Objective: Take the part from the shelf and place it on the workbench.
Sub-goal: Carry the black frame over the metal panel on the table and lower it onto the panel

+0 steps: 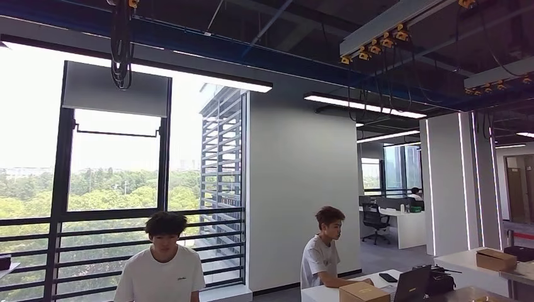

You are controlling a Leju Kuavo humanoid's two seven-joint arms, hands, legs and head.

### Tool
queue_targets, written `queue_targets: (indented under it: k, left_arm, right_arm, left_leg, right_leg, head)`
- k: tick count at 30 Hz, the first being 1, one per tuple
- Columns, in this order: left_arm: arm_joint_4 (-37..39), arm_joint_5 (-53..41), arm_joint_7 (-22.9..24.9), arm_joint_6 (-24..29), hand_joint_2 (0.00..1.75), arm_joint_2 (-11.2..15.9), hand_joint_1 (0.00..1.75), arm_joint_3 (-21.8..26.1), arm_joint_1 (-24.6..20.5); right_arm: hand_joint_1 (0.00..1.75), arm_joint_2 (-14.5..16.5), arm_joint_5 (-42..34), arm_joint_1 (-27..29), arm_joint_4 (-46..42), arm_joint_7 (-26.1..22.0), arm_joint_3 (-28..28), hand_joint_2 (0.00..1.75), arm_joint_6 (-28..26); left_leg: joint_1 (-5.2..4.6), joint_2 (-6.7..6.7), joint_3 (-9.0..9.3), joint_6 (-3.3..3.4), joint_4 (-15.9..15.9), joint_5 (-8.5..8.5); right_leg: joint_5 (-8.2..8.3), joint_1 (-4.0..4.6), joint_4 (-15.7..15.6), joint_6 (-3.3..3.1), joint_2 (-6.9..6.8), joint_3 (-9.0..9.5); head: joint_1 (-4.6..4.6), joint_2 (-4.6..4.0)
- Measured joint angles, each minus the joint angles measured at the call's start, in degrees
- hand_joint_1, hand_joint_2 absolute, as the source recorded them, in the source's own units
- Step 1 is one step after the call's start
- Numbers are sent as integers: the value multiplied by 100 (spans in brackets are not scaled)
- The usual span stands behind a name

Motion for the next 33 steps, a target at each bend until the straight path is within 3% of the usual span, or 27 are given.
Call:
queue_targets:
  k: [9, 19, 33]
  left_arm:
    - [5, -182, 134, -3, 175, -17, 0, -116, -49]
    - [5, -233, 271, -3, 175, -24, 0, -122, -53]
    - [11, -280, 485, -12, 175, -29, 0, -119, -56]
  right_arm:
    - [175, 419, 186, -289, 1145, -259, 454, 175, 876]
    - [175, 678, -95, -303, 2209, -381, 734, 175, 1060]
    - [175, 609, -374, -297, 3349, 501, 609, 175, 712]
  left_leg:
    - [0, -3, 0, 0, 0, 0]
    - [0, -6, 2, 1, 0, 0]
    - [-1, -6, 5, 5, 1, 3]
  right_leg:
    - [0, 0, -5, 0, -2, 5]
    - [1, 0, -16, 2, -4, 7]
    - [12, 0, -28, 19, -2, 9]
  head:
    - [0, 0]
    - [-2, 0]
    - [-1, 0]
